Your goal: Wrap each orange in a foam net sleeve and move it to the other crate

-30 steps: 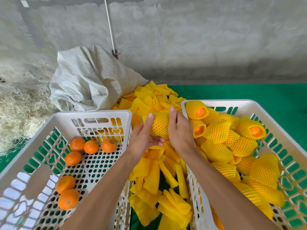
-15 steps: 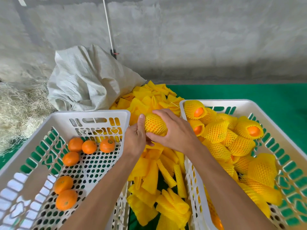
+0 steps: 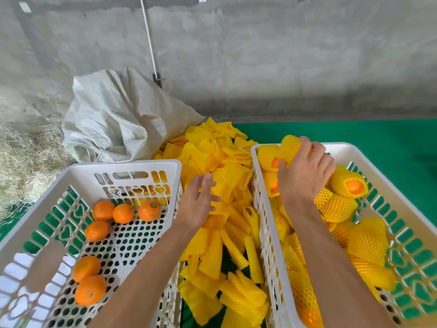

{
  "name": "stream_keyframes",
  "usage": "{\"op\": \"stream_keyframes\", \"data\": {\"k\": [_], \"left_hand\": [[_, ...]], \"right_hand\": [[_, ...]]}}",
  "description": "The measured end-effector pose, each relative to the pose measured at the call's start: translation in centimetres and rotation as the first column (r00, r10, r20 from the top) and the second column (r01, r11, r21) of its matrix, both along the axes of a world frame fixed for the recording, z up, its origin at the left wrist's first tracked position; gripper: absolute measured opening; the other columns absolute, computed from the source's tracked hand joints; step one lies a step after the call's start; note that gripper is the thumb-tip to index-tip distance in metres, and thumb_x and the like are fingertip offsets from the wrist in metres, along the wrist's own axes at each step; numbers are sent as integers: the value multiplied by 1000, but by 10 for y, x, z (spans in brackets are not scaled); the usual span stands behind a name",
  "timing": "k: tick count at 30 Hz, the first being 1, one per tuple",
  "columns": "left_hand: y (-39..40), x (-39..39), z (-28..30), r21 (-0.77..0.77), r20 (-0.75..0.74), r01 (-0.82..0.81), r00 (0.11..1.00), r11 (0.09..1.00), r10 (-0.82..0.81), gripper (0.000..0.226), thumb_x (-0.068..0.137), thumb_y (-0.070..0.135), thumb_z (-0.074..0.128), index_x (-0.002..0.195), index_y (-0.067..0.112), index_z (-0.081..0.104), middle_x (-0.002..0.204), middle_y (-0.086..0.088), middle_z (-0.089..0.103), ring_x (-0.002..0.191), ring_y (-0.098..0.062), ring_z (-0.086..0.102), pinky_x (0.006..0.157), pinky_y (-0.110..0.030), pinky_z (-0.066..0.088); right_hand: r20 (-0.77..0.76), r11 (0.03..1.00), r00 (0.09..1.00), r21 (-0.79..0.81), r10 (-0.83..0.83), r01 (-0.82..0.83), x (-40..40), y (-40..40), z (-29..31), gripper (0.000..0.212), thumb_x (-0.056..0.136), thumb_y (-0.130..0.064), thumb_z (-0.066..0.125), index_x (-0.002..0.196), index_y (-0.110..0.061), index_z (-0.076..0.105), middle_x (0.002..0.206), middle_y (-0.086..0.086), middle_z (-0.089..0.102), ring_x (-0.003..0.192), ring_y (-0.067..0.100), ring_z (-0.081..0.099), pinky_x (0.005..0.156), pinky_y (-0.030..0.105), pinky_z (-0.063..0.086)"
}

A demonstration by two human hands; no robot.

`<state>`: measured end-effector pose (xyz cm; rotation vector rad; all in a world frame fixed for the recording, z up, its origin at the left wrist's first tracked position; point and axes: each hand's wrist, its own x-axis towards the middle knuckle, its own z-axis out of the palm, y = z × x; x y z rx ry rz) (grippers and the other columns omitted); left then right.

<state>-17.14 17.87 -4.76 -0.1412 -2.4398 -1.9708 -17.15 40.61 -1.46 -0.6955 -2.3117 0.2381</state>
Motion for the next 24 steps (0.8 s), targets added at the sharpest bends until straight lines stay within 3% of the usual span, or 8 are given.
{"op": "stream_keyframes", "data": {"k": [3, 5, 8, 11, 14, 18, 20, 24], "left_hand": [[1, 1, 1, -50, 5, 21, 1000, 999, -21, 48, 108, 52, 40, 136, 17, 57, 126, 3, 67, 88, -12, 76, 61, -26, 56], [0, 1, 1, -59, 4, 18, 1000, 998, -18, 46, 108, 49, 42, 136, 16, 58, 127, 2, 66, 89, -12, 75, 62, -27, 56], [0, 1, 0, -88, -20, 15, 1000, 996, -16, 38, 108, 44, 48, 133, 18, 59, 129, 3, 65, 90, -9, 74, 61, -26, 57], [-1, 1, 1, -120, -76, -15, 997, 993, 6, 29, 108, 38, 53, 129, 21, 61, 126, 5, 67, 90, -6, 74, 68, -41, 64], [-1, -1, 2, -137, -160, -97, 984, 986, 75, 25, 107, 31, 57, 126, 17, 65, 118, 4, 70, 99, -11, 71, 81, -38, 62], [-5, -3, 3, -166, -206, -209, 963, 964, 173, 25, 106, 20, 58, 126, 9, 67, 119, 0, 69, 101, -8, 64, 83, -22, 51], [-5, -3, 3, -166, -178, -219, 966, 961, 189, 26, 107, 22, 56, 126, 7, 65, 120, -3, 69, 108, -15, 63, 84, -23, 46], [-3, 0, 10, -82, -140, -212, 970, 974, 199, 33, 110, 33, 49, 124, 8, 64, 114, -3, 69, 109, -21, 65, 83, -29, 46]], "right_hand": [[202, 997, 978, -51, -50, 62, 2, 9, -6, 71, 92, -32, 69, 149, -11, 34, 152, 21, 37, 147, 41, 26, 123, 58, 12], [233, 997, 972, -62, -22, 37, 1, 5, -8, 72, 94, -31, 67, 153, -11, 30, 160, 21, 29, 154, 40, 14, 125, 58, 6], [133, 998, 990, 24, 48, -51, 1, -7, -3, 59, 98, -30, 61, 149, -8, 41, 163, 21, 26, 156, 38, 11, 125, 58, 2], [-21, 954, 960, 118, 279, -274, 2, -22, 3, 44, 97, -27, 62, 136, -7, 57, 154, 19, 43, 151, 36, 28, 125, 53, 11], [-37, 797, 799, 108, 601, -594, 4, -50, -1, 31, 96, -22, 66, 123, -8, 67, 137, 12, 60, 136, 31, 48, 117, 45, 34], [317, 528, 452, -218, 833, -820, 11, -94, -28, 43, 93, -29, 70, 133, -15, 60, 131, 6, 61, 127, 27, 52, 102, 41, 47], [501, 535, 338, -324, 797, -780, 10, -100, -44, 60, 94, -37, 70, 147, -22, 47, 140, 9, 52, 130, 30, 48, 103, 44, 46], [765, 606, 188, -308, 616, -734, 4, -98, -59, 77, 96, -46, 65, 160, -35, 23, 162, 12, 26, 142, 38, 39, 107, 46, 42]]}}
